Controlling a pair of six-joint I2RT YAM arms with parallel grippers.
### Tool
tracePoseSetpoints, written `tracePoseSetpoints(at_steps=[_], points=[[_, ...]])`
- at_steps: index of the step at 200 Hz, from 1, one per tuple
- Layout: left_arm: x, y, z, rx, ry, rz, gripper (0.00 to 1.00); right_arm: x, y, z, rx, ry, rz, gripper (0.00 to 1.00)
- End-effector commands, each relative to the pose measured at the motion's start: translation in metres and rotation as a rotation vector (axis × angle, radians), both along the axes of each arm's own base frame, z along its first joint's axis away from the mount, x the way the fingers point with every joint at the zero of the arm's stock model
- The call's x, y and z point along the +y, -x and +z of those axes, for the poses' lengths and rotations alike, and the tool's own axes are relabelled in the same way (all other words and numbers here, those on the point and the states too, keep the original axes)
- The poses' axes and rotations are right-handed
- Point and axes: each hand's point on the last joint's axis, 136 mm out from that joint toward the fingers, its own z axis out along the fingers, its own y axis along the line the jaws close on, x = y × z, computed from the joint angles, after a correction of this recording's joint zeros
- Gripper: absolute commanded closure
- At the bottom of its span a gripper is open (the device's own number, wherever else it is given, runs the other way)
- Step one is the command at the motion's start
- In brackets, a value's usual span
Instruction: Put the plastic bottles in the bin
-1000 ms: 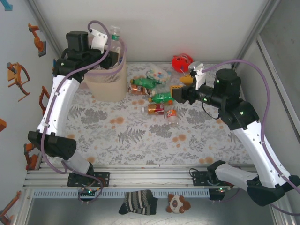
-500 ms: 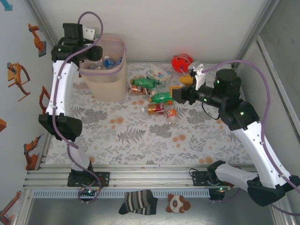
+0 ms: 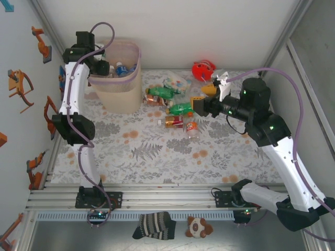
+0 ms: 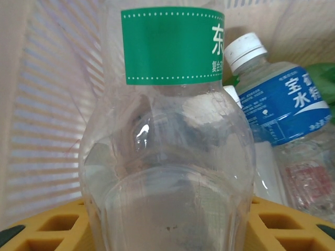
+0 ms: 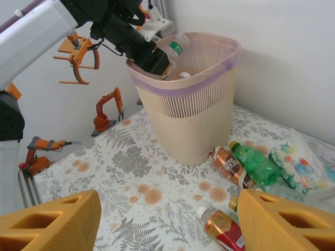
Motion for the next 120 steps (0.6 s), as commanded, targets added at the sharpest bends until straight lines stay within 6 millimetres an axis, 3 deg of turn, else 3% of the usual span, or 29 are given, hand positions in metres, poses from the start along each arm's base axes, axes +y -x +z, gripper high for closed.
tracePoseSetpoints(at_steps=[1, 83, 101, 120], points=[[0.013, 0.004, -0.018, 0.068, -0.05, 0.032, 0.63, -0.003, 0.006, 0.015, -0.046, -0.007, -0.002, 0.31], [0.001, 0.019, -0.086, 0.306, 0.023, 0.004, 0.56, -0.002, 0.005, 0.015, -0.046, -0.006, 0.001, 0.31], [0.001, 0.022, -0.092, 0.33, 0.03, 0.005, 0.52, -0.002, 0.005, 0.016, -0.047, -0.006, 0.003, 0.31], [-0.002, 0.022, -0.082, 0.308, 0.045, 0.003, 0.48, -0.001, 0.005, 0.016, -0.046, -0.009, 0.005, 0.31]])
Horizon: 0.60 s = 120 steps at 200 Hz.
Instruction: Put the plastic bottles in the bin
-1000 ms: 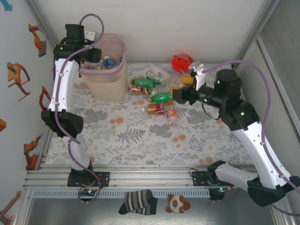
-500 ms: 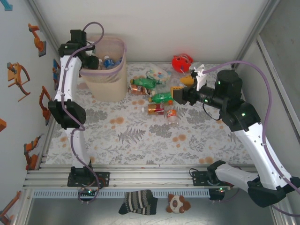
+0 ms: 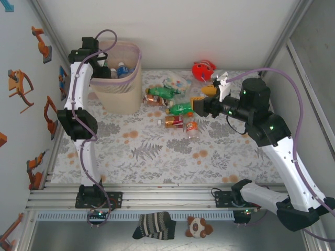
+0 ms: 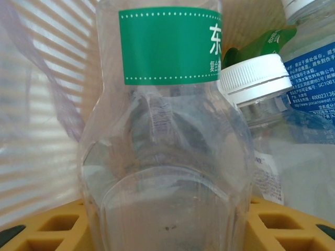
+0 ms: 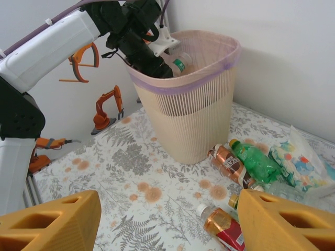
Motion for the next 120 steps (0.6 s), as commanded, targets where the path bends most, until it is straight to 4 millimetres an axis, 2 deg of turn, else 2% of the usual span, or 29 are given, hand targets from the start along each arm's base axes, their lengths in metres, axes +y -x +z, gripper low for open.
tracePoseSetpoints(at_steps=[1, 19, 75, 120], points=[[-0.006, 0.025, -0.031, 0.163, 0.05, -0.005, 0.48, -0.001, 0.005, 0.018, -0.052, -0.014, 0.005, 0.31], [-0.007, 0.024, -0.01, 0.11, 0.057, -0.008, 0.41, -0.001, 0.005, 0.019, -0.053, -0.016, 0.006, 0.32], [-0.01, 0.028, 0.064, -0.085, 0.085, -0.029, 0.31, 0.001, 0.004, 0.022, -0.06, -0.025, 0.007, 0.31], [-0.015, 0.04, 0.105, -0.182, 0.125, -0.044, 0.29, 0.002, 0.003, 0.023, -0.06, -0.025, 0.01, 0.31]])
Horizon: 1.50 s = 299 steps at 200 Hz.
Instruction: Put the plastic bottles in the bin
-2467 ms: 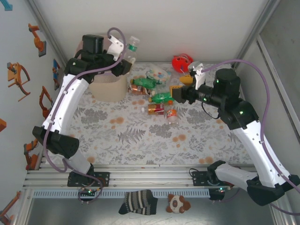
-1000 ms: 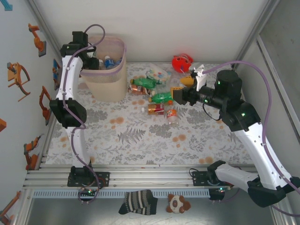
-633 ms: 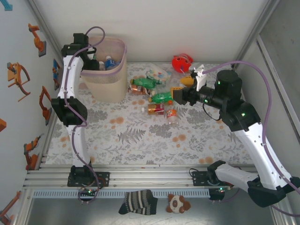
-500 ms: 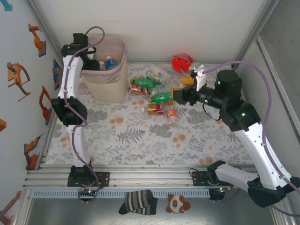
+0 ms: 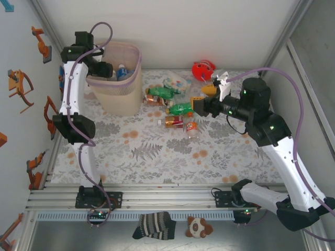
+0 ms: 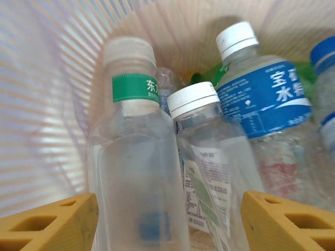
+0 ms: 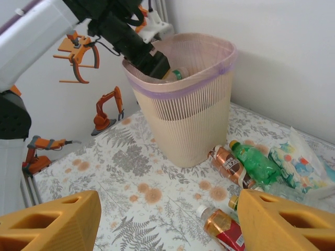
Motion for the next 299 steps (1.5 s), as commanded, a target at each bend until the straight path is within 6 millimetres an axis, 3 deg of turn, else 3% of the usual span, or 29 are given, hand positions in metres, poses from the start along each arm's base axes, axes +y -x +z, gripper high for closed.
tracePoseSetpoints(at_steps=[1, 98, 161, 189, 224, 264, 299], points=[[-0.002, 0.019, 0.047, -0.091, 0.04, -0.002, 0.29, 0.001, 0.004, 0.021, -0.055, -0.023, 0.01, 0.31], [-0.028, 0.069, 0.098, -0.233, 0.193, -0.115, 0.31, 0.005, -0.011, 0.004, -0.006, 0.002, -0.02, 0.31], [-0.039, 0.127, 0.102, -0.401, 0.261, -0.189, 0.3, -0.001, -0.047, -0.028, 0.12, 0.068, -0.169, 0.31], [-0.042, 0.153, 0.09, -0.45, 0.275, -0.226, 0.3, -0.006, -0.065, -0.047, 0.202, 0.096, -0.264, 0.31], [-0.041, 0.173, 0.052, -0.428, 0.242, -0.253, 0.3, -0.011, -0.084, -0.074, 0.295, 0.135, -0.355, 0.31], [-0.04, 0.186, 0.014, -0.398, 0.213, -0.281, 0.3, -0.013, -0.097, -0.117, 0.397, 0.222, -0.415, 0.31], [-0.043, 0.19, -0.003, -0.414, 0.225, -0.3, 0.29, -0.015, -0.105, -0.164, 0.507, 0.309, -0.46, 0.31]])
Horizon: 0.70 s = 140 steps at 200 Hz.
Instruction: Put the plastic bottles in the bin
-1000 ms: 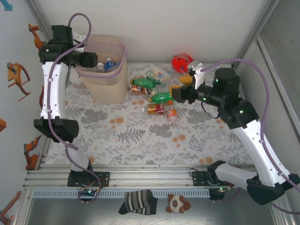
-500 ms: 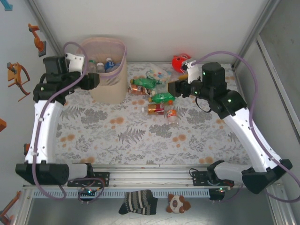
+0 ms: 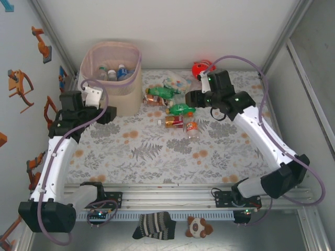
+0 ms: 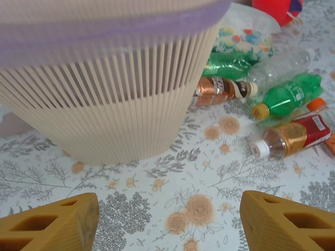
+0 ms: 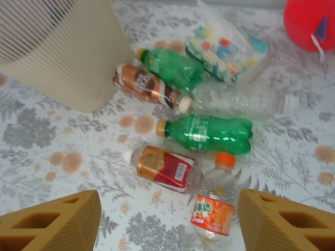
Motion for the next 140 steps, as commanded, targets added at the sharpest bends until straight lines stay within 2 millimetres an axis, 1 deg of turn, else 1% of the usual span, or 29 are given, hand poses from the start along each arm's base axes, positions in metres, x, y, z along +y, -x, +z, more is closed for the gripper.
tracePoseSetpoints(at_steps=[1, 12, 28, 59, 82, 110, 140], points=[[-0.005, -0.003, 0.013, -0.097, 0.01, -0.04, 0.29, -0.005, -0.004, -0.025, 0.074, 0.049, -0.058, 0.32], [-0.007, -0.001, 0.013, -0.087, 0.017, -0.048, 0.29, -0.005, -0.006, -0.042, 0.113, 0.068, -0.07, 0.32], [-0.007, -0.003, 0.014, -0.09, 0.034, -0.035, 0.29, -0.007, -0.008, -0.068, 0.18, 0.103, -0.1, 0.32], [-0.013, -0.002, 0.016, -0.083, 0.064, -0.06, 0.31, -0.01, -0.01, -0.116, 0.289, 0.164, -0.135, 0.32], [-0.008, -0.002, 0.012, -0.078, 0.041, -0.039, 0.31, -0.007, -0.014, -0.143, 0.336, 0.186, -0.141, 0.32], [-0.003, -0.004, 0.01, -0.077, 0.02, -0.014, 0.31, -0.009, -0.023, -0.176, 0.377, 0.234, -0.165, 0.32], [-0.002, -0.003, 0.007, -0.073, 0.015, -0.015, 0.3, -0.009, -0.03, -0.203, 0.42, 0.253, -0.175, 0.32]])
